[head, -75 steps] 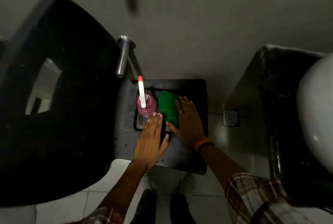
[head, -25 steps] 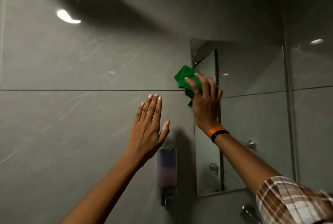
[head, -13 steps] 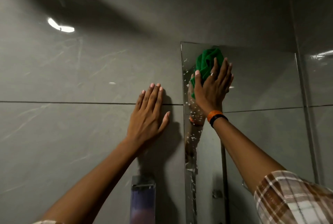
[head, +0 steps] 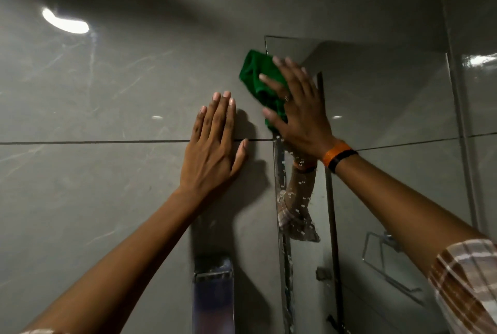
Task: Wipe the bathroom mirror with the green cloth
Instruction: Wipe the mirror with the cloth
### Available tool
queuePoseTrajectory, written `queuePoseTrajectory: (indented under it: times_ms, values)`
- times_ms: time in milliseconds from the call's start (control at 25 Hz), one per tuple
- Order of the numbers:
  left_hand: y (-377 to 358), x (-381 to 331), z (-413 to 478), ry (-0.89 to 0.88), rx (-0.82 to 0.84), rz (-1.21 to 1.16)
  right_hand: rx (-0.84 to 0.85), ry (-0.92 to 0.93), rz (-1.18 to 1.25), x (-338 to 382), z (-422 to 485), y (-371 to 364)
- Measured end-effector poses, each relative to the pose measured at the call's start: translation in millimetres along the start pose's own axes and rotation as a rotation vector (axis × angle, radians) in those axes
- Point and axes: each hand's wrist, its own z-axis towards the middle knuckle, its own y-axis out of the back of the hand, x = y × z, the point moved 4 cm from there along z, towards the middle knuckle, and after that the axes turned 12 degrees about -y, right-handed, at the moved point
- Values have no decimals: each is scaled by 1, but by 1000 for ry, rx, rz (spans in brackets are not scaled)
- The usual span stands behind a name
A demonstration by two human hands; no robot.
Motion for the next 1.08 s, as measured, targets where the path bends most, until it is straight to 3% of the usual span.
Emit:
queuePoseTrajectory:
  times_ms: [200,680,1080]
  values:
    - [9,-8,-6,-99,-94,-7,113,14,2,10,-100,6]
    - [7,-14,-28,-100,30,-4,269,0,5,44,-361,23]
    - [6,-18,-31,-133,28,-14,166,-99,51,39,-254,16]
